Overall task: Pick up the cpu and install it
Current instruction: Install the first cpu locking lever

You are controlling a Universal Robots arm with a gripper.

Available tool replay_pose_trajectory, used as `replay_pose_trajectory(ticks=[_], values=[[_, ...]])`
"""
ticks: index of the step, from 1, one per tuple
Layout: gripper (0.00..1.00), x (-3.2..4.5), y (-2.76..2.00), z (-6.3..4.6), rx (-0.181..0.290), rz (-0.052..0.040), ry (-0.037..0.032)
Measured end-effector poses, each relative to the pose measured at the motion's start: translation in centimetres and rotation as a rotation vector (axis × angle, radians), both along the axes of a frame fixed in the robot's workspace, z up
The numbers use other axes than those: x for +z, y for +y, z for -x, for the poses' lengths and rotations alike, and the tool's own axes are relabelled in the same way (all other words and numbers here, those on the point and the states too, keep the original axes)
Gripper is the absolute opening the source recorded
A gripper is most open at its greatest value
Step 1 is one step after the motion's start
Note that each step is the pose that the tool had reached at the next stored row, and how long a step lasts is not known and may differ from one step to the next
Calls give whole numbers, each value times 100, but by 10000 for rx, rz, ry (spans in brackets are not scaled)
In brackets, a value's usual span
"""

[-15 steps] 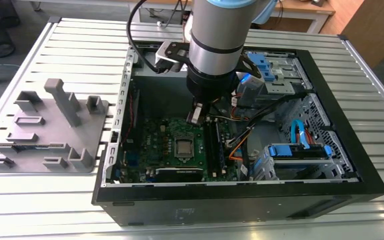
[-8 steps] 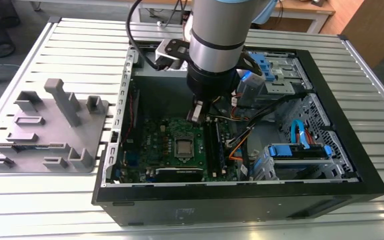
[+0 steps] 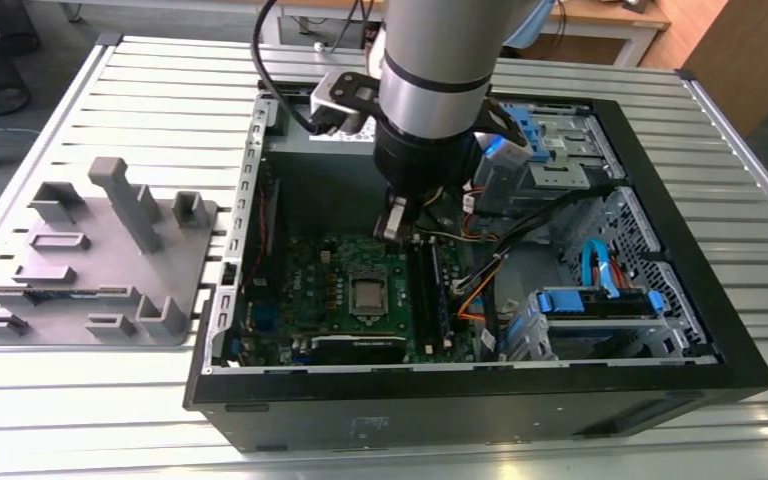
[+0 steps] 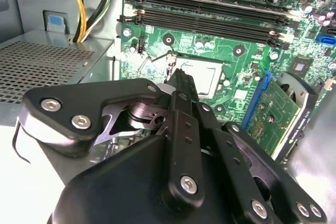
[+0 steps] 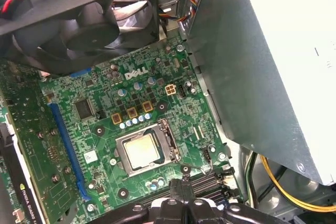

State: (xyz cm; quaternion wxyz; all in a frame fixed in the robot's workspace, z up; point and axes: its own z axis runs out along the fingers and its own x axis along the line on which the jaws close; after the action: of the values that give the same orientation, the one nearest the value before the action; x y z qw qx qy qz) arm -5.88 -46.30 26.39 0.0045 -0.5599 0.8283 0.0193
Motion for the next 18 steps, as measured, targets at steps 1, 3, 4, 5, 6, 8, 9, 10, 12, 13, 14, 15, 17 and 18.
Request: replay_pose_trajectory(ticks=[1,3,4,5,6,8,9,10,12,13,14,15,17,18], values=[[11,-2,10,0,0,-3,-1],[11,-4,38,0,0,-5,0],[11,-6,57,0,0,-7,0],[11,-8,76,0,0,-9,-1],[11,-10,96,0,0,-10,-1],[11,-13,140,0,-1,-11,-1],[11,-14,161,0,-1,-10,-1],[11,-16,184,0,0,-11,-1],[11,-18,225,0,0,-11,-1],[11,-18,246,0,0,-11,0],[11,-19,265,0,0,-10,-1],[11,-19,280,0,-1,-9,0],[11,-29,300,0,-1,-10,0],[11,-39,306,0,0,-12,-1]])
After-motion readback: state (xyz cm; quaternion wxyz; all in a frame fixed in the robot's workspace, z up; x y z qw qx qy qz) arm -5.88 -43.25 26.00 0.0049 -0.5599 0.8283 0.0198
